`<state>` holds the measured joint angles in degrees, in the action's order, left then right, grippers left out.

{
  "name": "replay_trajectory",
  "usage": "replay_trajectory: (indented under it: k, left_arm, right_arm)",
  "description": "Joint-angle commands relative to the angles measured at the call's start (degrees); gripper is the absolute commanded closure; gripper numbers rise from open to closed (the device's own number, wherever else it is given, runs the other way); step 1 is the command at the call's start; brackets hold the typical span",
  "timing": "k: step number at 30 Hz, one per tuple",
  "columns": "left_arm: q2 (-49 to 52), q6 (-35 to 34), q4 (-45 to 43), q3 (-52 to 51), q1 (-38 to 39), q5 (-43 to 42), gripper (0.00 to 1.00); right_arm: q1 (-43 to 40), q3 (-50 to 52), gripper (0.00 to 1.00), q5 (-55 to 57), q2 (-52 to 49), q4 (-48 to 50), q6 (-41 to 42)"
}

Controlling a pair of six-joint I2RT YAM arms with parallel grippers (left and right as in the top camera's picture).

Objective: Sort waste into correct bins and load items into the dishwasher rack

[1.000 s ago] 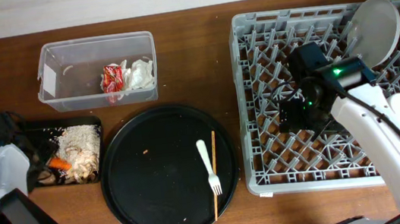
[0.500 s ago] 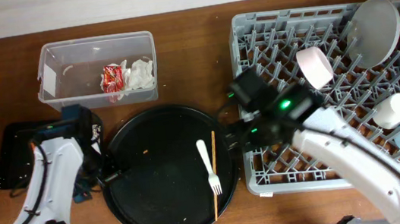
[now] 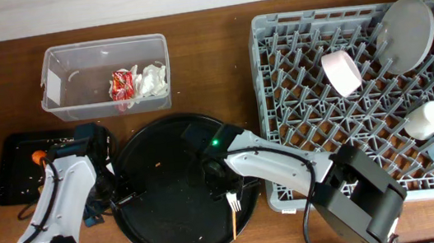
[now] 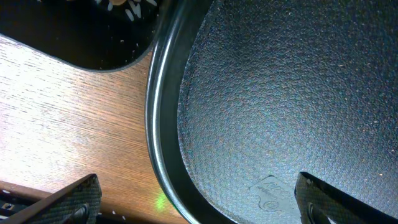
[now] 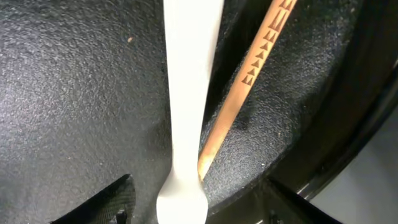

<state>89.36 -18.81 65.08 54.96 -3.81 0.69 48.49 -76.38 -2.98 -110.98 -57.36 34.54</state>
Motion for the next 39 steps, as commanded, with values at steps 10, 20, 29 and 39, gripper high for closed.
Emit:
replay_trajectory:
  k: [10, 20, 29, 39]
  left_arm:
    - [-0.26, 0.92, -0.57, -0.50, 0.17, 0.61, 0.01]
    - [-0.26, 0.92, -0.57, -0.50, 0.17, 0.59, 0.01]
    - [-0.26, 0.90, -0.55, -0.50, 0.17, 0.59, 0.01]
    - [-0.26, 0.90, -1.25, -0.50, 0.17, 0.61, 0.01]
  right_arm:
    - [0.31, 5.07, 0.60, -1.33, -0.28, 0.79, 0.24]
    - [0.24, 1.81, 0.82, 2.27, 1.77, -3.39, 0.22]
    - [0.24, -1.66, 0.96, 2.58, 1.79, -5.03, 0.22]
    - [0.11, -10.80, 0.96, 7.82, 5.64, -10.10, -0.04]
